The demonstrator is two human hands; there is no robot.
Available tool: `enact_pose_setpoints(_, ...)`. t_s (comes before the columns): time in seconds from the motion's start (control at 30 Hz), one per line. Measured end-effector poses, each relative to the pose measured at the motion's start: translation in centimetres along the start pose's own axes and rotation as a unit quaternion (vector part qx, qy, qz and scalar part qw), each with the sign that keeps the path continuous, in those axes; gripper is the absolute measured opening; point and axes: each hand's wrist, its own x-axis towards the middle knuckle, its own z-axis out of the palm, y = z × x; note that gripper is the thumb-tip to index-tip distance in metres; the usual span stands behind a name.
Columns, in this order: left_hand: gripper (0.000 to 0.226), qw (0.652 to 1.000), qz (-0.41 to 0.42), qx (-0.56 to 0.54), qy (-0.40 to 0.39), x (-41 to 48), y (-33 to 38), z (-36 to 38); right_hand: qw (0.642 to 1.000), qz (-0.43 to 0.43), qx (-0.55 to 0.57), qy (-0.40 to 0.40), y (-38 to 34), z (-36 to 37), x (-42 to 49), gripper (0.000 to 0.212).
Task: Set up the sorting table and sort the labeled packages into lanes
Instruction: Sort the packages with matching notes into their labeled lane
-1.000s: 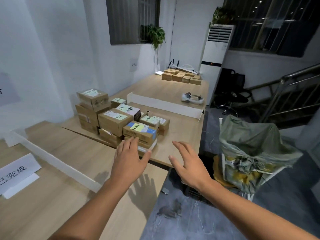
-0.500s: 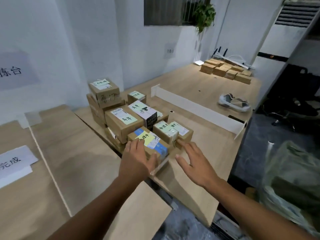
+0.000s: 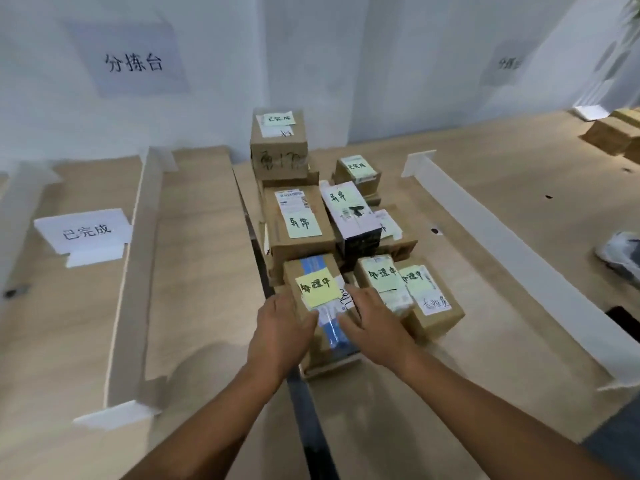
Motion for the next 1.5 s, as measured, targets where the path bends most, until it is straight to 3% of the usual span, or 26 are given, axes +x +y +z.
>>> enact_pose_setpoints(0.2,0.06,0.997,-0.082,-0.007,0.008,3.4,-1.6,5.4,0.999,0.012,0.0,-0.03,3.2,2.4,4.7,0.064)
enact_pose_setpoints(0.43,0.05,0.993,-0.105,-0.044,0.041,3.1,-0.7,6.5,0.999,0.002,0.037,-0.037,4.5,2.9,4.9,0.072)
enact_pose_setpoints(0.57,0.046,0.994,-0.051,-0.081,0.058,2.1,1.3,4.8,0.997,-0.031,0.063,-0.03,3.9,1.0,4.2,0.072)
enact_pose_setpoints(0.73,0.042,0.986,-0.011,-0.097,0.136,-2.2,6.0,1.6,0.987,-0.127,0.101,0.009,1.6,-3.3,1.4,0.067)
enact_pose_setpoints(0.93,0.039,0.958,0.03,-0.128,0.255,-7.9,10.0,-4.3,0.95,-0.266,0.144,0.083,-5.0,-7.4,-0.2,0.072)
enact_pose_setpoints(1.23,0.052,0.906,0.052,-0.073,0.415,-18.8,8.2,-16.4,0.89,-0.421,0.176,0.017,-19.1,-4.9,-5.3,0.083)
enact_pose_setpoints(1.5,0.053,0.853,-0.008,-0.038,0.521,-29.6,-0.5,-26.1,0.836,-0.508,0.193,-0.077,-33.7,4.9,-10.7,0.086)
